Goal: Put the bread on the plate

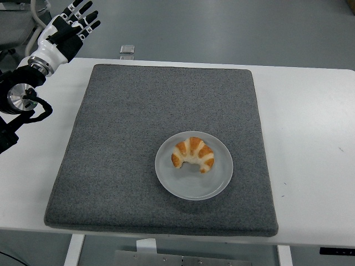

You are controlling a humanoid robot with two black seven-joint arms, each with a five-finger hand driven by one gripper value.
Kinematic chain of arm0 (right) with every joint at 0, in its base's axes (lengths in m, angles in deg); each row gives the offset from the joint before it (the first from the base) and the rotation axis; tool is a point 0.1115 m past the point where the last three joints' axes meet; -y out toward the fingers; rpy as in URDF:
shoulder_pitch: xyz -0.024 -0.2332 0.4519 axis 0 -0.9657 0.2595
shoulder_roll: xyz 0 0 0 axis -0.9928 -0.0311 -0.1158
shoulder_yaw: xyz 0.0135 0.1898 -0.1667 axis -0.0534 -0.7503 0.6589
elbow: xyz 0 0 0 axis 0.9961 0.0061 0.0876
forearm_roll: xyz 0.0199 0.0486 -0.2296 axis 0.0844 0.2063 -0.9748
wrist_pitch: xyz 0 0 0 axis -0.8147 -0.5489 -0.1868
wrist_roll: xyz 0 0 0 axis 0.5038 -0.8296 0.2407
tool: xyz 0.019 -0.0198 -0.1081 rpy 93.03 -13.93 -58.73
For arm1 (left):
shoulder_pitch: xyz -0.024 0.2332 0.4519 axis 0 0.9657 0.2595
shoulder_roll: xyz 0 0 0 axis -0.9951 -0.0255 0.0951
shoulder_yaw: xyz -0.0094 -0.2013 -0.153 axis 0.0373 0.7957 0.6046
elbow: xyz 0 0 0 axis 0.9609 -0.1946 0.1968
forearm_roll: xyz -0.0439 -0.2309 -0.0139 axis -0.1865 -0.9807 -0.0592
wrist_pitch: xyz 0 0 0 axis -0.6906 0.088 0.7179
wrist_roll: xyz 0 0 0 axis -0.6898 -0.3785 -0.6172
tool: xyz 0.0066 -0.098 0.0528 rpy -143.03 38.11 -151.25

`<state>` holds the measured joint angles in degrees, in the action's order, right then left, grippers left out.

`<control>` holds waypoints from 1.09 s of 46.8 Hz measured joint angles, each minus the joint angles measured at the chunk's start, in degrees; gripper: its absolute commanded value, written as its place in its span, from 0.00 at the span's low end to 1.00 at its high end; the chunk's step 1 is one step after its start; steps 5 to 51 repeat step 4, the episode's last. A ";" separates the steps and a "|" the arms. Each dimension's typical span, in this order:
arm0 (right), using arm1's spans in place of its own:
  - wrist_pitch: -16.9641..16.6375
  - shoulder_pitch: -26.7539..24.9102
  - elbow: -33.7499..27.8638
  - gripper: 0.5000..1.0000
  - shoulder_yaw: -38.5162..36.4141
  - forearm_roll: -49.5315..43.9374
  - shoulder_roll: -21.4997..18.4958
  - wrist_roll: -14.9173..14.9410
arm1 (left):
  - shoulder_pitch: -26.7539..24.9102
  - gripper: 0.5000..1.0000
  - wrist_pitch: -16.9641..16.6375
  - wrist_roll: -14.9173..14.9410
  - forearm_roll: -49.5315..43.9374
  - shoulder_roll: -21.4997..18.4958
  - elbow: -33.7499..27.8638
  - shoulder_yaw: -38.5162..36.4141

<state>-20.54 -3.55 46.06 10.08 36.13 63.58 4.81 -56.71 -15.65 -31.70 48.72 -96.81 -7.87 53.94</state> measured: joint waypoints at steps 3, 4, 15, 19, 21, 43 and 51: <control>0.08 0.02 -0.02 0.86 0.00 0.00 0.00 0.00 | 0.37 0.98 0.00 0.00 0.01 0.22 0.24 0.00; 0.10 0.02 -0.03 0.86 0.00 0.00 0.00 0.00 | 0.60 0.98 0.00 0.00 0.02 0.39 0.30 0.00; 0.10 0.02 -0.03 0.86 0.00 0.00 0.00 0.00 | 0.60 0.98 0.00 0.00 0.02 0.39 0.30 0.00; 0.10 0.02 -0.03 0.86 0.00 0.00 0.00 0.00 | 0.60 0.98 0.00 0.00 0.02 0.39 0.30 0.00; 0.10 0.02 -0.03 0.86 0.00 0.00 0.00 0.00 | 0.60 0.98 0.00 0.00 0.02 0.39 0.30 0.00; 0.10 0.02 -0.03 0.86 0.00 0.00 0.00 0.00 | 0.60 0.98 0.00 0.00 0.02 0.39 0.30 0.00; 0.10 0.02 -0.03 0.86 0.00 0.00 0.00 0.00 | 0.60 0.98 0.00 0.00 0.02 0.39 0.30 0.00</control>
